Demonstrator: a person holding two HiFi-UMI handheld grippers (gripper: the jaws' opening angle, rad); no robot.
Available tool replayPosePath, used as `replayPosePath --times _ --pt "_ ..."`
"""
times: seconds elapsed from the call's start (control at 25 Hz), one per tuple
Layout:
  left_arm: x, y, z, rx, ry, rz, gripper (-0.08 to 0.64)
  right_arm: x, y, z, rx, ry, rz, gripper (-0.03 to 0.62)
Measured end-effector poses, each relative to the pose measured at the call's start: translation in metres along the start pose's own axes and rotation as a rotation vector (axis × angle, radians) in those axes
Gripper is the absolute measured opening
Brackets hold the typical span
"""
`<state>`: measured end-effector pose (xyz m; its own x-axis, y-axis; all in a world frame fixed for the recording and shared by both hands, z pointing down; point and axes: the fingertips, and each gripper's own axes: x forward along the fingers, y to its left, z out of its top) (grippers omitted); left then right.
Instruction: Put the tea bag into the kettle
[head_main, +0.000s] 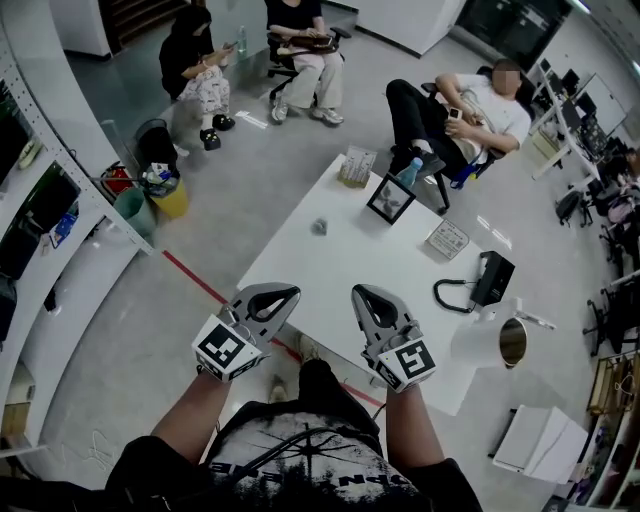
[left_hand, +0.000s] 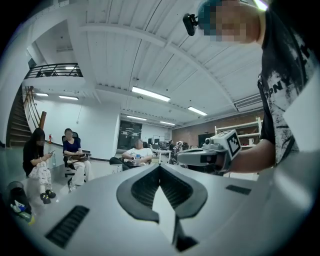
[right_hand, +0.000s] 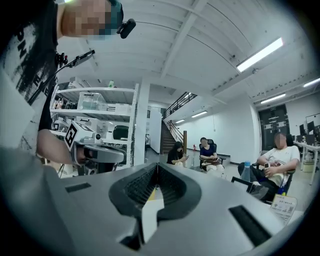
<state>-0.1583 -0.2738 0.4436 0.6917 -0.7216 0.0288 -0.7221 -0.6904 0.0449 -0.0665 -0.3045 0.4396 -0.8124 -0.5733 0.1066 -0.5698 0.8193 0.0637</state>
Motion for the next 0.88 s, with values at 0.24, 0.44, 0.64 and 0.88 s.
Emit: replayPosePath --times 0.24,0.44,0.64,0.88 --pt "0.037 0.036 -0.018 -0.022 0.047 0.024 0.008 0.056 -0.048 -0.027 0.03 0.047 0.044 0.014" --pt "0.065 0.067 -0.039 -0.081 0.091 0.058 0.008 0.105 -0.086 -0.072 0.084 0.146 0.061 0.087" --pt "0.093 0.093 -0.063 -0.119 0.132 0.072 0.008 0.151 -0.121 -0.123 0.125 0.246 0.061 0.125" --pt "0.116 0.113 -0.107 -0.165 0.207 0.071 0.008 0.196 -0.142 -0.182 0.166 0.372 0.073 0.175"
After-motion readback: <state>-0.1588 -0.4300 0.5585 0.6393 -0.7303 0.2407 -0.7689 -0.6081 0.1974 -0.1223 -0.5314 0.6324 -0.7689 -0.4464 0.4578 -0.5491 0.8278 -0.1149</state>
